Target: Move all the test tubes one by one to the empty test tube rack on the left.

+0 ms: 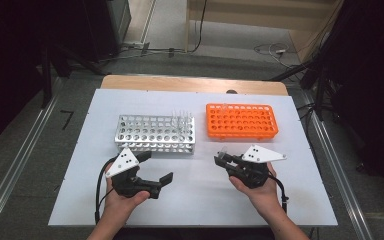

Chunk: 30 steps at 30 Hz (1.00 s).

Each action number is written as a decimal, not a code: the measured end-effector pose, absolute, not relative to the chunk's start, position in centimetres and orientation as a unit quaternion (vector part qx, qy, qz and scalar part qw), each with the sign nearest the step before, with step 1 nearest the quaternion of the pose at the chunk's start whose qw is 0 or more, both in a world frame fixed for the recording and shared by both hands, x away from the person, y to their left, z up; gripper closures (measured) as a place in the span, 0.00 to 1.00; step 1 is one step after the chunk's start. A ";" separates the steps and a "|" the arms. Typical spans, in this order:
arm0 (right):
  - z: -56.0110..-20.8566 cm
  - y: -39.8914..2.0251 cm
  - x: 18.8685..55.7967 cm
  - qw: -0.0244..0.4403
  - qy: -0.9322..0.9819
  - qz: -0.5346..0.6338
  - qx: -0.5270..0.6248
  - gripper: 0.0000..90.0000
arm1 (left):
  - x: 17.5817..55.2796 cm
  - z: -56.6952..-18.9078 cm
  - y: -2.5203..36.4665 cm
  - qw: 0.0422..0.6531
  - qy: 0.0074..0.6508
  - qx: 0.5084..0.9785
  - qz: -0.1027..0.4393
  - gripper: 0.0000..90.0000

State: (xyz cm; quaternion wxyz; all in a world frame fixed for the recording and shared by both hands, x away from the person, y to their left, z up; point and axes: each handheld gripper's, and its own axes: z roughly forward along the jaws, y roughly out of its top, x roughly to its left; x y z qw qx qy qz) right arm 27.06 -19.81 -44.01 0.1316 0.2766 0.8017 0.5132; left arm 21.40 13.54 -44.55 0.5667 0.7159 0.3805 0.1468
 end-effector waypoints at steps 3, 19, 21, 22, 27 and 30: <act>-44.3 -19.2 26.5 0.124 0.807 0.511 0.268 0.82 | 21.3 -44.3 12.9 0.566 0.373 0.720 0.147 0.01; -45.6 -15.1 24.5 0.120 0.840 0.485 0.209 0.82 | 20.9 -43.3 9.1 0.570 0.322 0.743 0.138 0.34; -45.7 -14.6 24.3 0.123 0.844 0.482 0.203 0.82 | 20.8 -43.2 8.6 0.567 0.315 0.748 0.142 0.39; -45.7 -14.5 24.2 0.123 0.845 0.481 0.199 0.82 | 20.7 -43.2 8.4 0.567 0.311 0.750 0.143 0.42; -45.7 -13.8 23.8 0.123 0.848 0.479 0.189 0.82 | 20.8 -43.4 7.8 0.560 0.300 0.759 0.139 0.56; -45.7 -13.7 23.7 0.121 0.850 0.478 0.187 0.82 | 20.8 -43.5 7.6 0.560 0.296 0.762 0.138 0.64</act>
